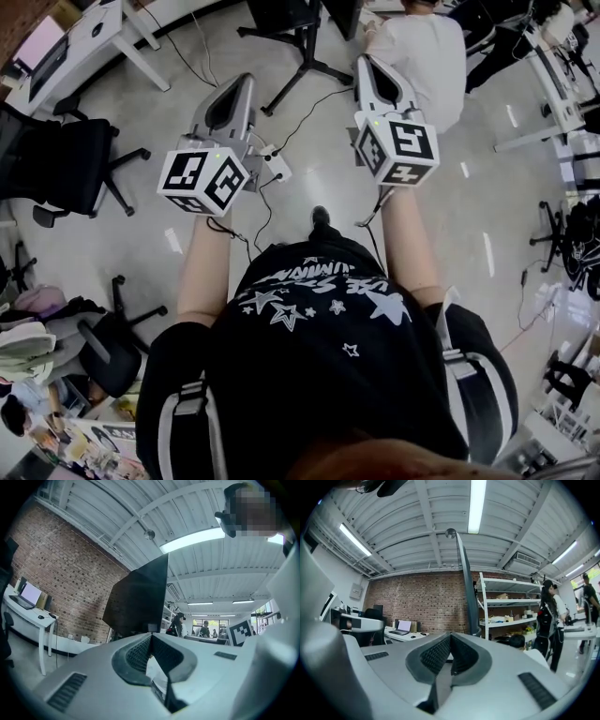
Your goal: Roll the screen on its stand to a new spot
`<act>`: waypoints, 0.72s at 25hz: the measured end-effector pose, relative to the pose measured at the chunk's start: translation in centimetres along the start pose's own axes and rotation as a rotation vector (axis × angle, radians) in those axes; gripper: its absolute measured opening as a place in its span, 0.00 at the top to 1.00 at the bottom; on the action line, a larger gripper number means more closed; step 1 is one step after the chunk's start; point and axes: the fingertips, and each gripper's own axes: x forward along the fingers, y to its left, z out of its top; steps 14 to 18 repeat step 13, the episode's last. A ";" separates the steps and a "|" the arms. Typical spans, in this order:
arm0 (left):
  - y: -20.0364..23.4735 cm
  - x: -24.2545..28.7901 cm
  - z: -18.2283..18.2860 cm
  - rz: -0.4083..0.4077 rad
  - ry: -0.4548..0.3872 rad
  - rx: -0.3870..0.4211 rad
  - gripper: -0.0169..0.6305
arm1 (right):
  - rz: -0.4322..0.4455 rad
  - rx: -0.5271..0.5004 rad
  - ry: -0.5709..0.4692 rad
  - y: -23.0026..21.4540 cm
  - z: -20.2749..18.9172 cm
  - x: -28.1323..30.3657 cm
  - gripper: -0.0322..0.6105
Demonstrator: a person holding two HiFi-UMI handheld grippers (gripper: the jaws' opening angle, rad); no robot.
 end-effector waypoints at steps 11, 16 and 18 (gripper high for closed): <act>0.1 -3.0 -1.9 -0.023 0.043 -0.048 0.96 | -0.001 -0.009 0.067 2.6 -2.5 -2.7 0.94; 0.5 -3.7 -2.0 -0.024 0.049 -0.053 0.96 | -0.002 -0.011 0.076 3.4 -2.8 -3.0 0.94; 0.5 -3.7 -2.0 -0.024 0.049 -0.053 0.96 | -0.002 -0.011 0.076 3.4 -2.8 -3.0 0.94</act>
